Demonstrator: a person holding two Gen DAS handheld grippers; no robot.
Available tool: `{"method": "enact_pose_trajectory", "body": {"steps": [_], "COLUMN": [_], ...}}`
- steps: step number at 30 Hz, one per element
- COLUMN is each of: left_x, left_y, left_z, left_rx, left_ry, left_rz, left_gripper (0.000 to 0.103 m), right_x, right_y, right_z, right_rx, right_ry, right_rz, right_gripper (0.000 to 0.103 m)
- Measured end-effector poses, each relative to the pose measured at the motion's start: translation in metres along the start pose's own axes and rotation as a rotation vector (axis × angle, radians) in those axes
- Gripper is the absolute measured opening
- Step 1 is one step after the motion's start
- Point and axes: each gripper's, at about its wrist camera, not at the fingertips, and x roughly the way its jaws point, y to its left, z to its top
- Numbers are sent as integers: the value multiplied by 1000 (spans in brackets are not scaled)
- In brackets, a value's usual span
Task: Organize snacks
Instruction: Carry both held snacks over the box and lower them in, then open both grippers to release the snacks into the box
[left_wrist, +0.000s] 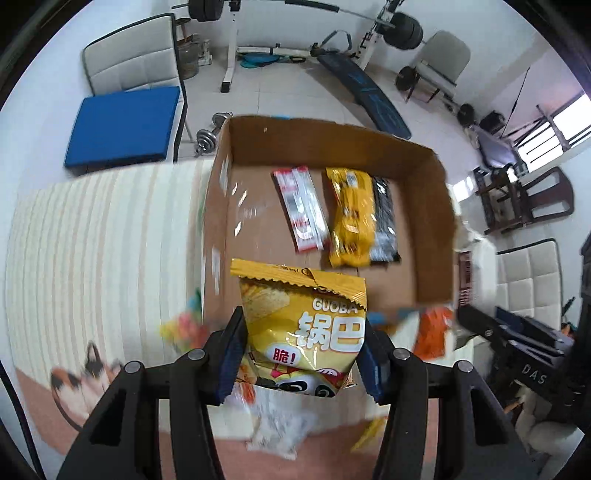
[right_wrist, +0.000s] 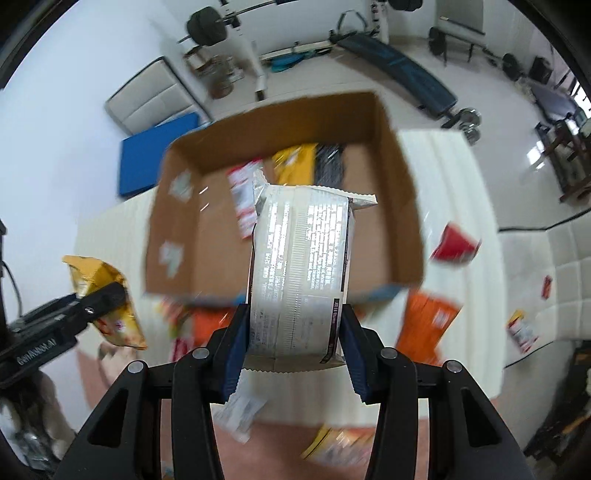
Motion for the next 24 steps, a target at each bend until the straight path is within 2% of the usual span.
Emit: {"method": "enact_pose_trajectory", "body": {"steps": [6,9,15,17,18,20,21,22,24], "left_x": [60,87,127,135,139,146,148,151,152], "left_y": [4,5,3,3,3,5,6,6,7], "left_z": [77,102,132,136,138,141,142,143,144], "left_rx": [-10,-2,38,42,41,25,19,11,2], "left_ry": [78,112,160,177,190,208,209,216,214], "left_rz": [66,104,188,186,186,184,175,166,167], "left_gripper": [51,51,52,53,53,54,54,54,61], "right_x": [47,70,105,114,117,120,122,123,122], "right_y": [-17,-20,-16,-13,-13,-11,-12,-12,-11], "right_z": [69,97,124,129,131,135,137,138,139], "right_rx": [-22,-49,-131,-160,-162,-156,-145,-136,-126], "right_ry": [31,48,89,101,99,108,118,123,126], "right_rz": [-83,-125,-214,-243,-255,-257,-246,-229,-217], "right_gripper": [50,50,51,52,54,66,83,88,88]}}
